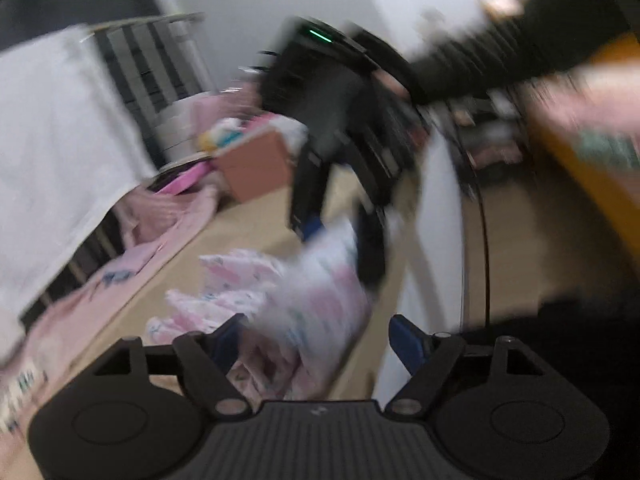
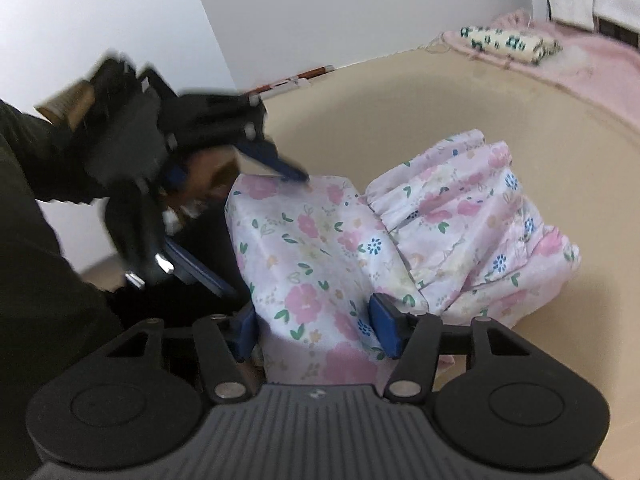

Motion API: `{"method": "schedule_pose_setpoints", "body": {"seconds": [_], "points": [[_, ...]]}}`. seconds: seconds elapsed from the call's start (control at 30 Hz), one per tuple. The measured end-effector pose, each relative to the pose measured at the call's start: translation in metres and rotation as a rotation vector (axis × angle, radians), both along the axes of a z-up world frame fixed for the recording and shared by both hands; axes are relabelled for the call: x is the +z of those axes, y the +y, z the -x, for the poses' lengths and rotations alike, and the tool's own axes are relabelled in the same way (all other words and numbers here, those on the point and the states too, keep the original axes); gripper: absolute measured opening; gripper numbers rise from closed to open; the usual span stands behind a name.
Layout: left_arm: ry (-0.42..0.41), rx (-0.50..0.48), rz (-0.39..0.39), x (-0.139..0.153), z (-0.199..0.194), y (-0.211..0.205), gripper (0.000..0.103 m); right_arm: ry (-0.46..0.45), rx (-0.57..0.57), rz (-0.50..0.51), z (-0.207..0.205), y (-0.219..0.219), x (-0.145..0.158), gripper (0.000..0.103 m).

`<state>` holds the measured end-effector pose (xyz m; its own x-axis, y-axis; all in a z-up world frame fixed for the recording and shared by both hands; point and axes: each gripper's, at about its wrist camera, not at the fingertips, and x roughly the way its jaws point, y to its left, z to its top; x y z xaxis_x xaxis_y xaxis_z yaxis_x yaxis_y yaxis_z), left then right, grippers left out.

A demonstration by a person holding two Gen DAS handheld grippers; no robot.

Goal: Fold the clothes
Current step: 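Grasp the garment end with the left gripper and roll it toward the right gripper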

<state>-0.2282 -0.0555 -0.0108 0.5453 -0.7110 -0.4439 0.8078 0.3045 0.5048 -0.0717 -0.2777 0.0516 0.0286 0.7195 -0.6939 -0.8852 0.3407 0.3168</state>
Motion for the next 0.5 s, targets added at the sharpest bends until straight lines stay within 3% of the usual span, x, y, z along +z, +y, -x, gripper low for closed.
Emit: {"method": "schedule_pose_setpoints", "body": {"seconds": [0.07,0.17,0.2,0.23,0.33,0.4,0.47,0.5], "points": [[-0.061,-0.005,-0.052,-0.013,0.003,-0.005,0.076,0.029,0.014,-0.01,0.003,-0.001,0.0,0.057],[-0.09,-0.015,-0.042,-0.019,0.005,-0.003,0.072,0.064,0.036,-0.02,0.009,-0.002,0.001,0.057],[-0.083,-0.02,-0.045,-0.02,0.003,-0.003,0.067,0.074,0.044,-0.018,0.01,-0.002,0.002,0.057],[-0.063,-0.023,-0.05,-0.019,-0.001,-0.003,0.054,0.088,0.052,-0.018,0.011,-0.001,0.002,0.057],[0.035,-0.027,-0.031,-0.011,-0.017,0.001,0.045,0.128,0.073,-0.011,0.015,0.002,0.004,0.057],[0.132,-0.021,-0.011,-0.001,-0.031,0.002,0.043,0.061,0.067,-0.002,0.026,0.002,0.01,0.061],[0.234,-0.018,0.015,0.008,-0.047,0.004,0.041,-0.052,0.055,0.004,0.04,0.0,0.017,0.083],[0.283,-0.018,0.028,0.012,-0.054,0.005,0.041,-0.155,0.043,0.008,0.051,-0.003,0.019,0.088]]}}
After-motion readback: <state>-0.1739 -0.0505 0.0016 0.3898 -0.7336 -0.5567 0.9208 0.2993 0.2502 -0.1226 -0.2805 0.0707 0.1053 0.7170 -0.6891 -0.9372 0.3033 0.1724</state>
